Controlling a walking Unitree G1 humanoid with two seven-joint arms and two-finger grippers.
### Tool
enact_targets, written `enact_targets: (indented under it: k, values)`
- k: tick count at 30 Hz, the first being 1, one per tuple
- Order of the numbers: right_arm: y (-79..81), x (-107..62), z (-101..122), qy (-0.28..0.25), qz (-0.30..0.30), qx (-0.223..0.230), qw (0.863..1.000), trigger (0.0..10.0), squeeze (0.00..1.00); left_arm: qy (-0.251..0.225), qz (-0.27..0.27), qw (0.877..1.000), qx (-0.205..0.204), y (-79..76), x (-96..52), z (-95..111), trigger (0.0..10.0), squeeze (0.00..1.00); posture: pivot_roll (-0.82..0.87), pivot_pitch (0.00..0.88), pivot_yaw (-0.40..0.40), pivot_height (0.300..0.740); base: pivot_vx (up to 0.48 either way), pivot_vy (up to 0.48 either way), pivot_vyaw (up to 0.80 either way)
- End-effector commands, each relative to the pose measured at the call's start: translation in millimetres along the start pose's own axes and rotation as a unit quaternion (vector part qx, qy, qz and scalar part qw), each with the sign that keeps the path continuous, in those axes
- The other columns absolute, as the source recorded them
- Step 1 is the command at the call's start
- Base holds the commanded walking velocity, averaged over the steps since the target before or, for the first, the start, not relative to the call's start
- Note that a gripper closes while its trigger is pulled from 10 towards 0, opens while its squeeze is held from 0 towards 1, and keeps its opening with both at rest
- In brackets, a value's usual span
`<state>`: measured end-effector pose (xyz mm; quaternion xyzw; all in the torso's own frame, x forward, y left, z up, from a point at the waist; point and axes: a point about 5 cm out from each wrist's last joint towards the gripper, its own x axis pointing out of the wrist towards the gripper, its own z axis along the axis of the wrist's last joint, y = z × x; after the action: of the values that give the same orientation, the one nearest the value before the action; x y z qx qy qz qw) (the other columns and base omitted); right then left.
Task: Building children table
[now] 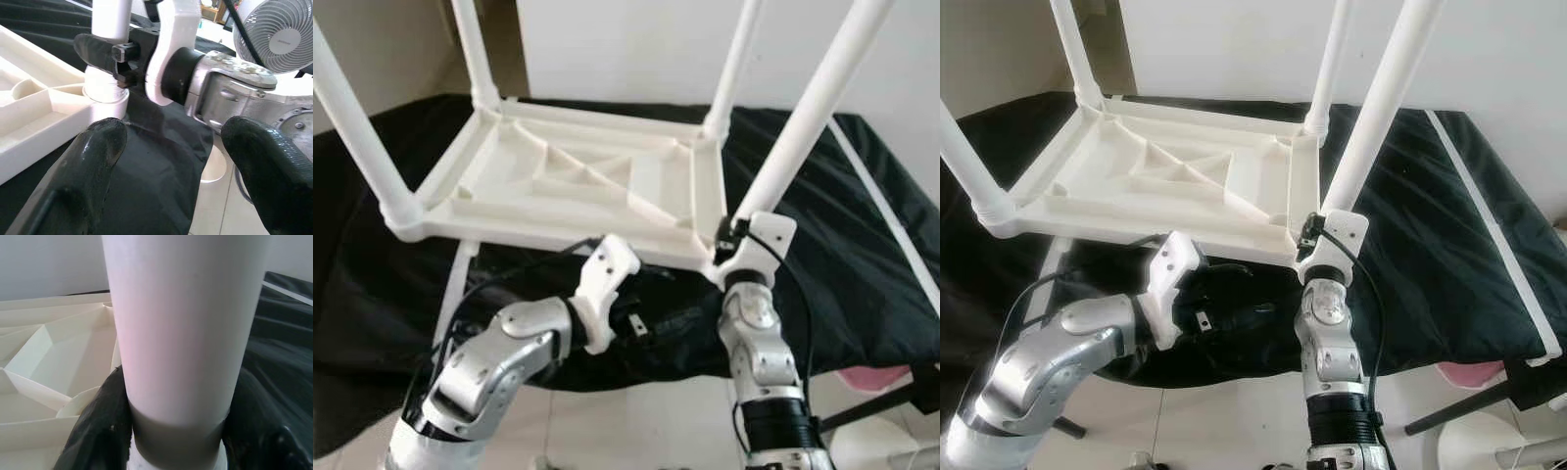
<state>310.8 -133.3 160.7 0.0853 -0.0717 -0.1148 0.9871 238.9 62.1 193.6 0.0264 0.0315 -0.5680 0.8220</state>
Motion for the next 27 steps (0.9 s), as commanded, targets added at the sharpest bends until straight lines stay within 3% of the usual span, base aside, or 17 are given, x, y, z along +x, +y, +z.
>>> enact_targets:
  k: [1, 11, 14, 15, 16, 17, 21, 27]
  values:
    - [-4.9, -5.2, -11.1, 0.025, -0.001, 0.011, 1.000, 10.0, 1.00, 0.004, -0.005, 1.000, -0.001, -1.5, 0.4, -3.1, 10.0, 0.00, 0.00, 0.084, -0.029, 0.740, 0.000, 0.000, 0.00]
    - [-22.7, -2.9, -1.4, -0.004, 0.047, -0.001, 0.999, 10.0, 1.00, 0.006, -0.007, 1.000, -0.001, -2.5, -0.2, -4.0, 10.0, 0.00, 0.00, 0.084, -0.030, 0.740, 0.000, 0.000, 0.00]
    - [-29.2, -1.2, -0.1, -0.002, 0.087, 0.000, 0.996, 10.0, 1.00, 0.007, -0.008, 1.000, 0.000, -2.1, -0.3, -4.3, 10.0, 0.00, 0.00, 0.081, -0.028, 0.740, 0.000, 0.000, 0.00]
    - [-30.6, 0.0, 0.4, 0.003, 0.133, 0.002, 0.991, 10.0, 0.13, 0.007, -0.008, 1.000, 0.000, -1.5, 0.0, -4.3, 10.0, 0.00, -0.01, 0.082, -0.026, 0.740, 0.000, 0.000, 0.00]
    - [-30.6, 0.0, 0.4, 0.003, 0.133, 0.002, 0.991, 10.0, 0.13, 0.007, -0.008, 1.000, 0.000, -1.5, 0.0, -4.3, 10.0, 0.00, -0.01, 0.082, -0.026, 0.740, 0.000, 0.000, 0.00]
    - [-31.7, 1.3, 1.7, 0.002, 0.161, 0.000, 0.987, 10.0, 0.00, 0.007, -0.009, 1.000, 0.001, -1.3, 0.3, -4.1, 10.0, 0.00, -0.01, 0.084, -0.025, 0.740, 0.000, 0.000, 0.00]
    - [-33.4, 6.5, 2.7, 0.004, 0.224, -0.020, 0.974, 10.0, 0.00, 0.007, -0.011, 1.000, 0.001, -1.7, 1.4, -4.0, 10.0, 0.00, -0.01, 0.086, -0.023, 0.740, 0.000, 0.000, 0.00]
    - [-35.6, 12.5, 0.3, 0.015, 0.266, -0.042, 0.963, 10.0, 0.00, 0.007, -0.012, 1.000, 0.001, -2.0, 2.0, -3.9, 10.0, 0.00, -0.01, 0.088, -0.021, 0.740, 0.000, 0.000, 0.00]
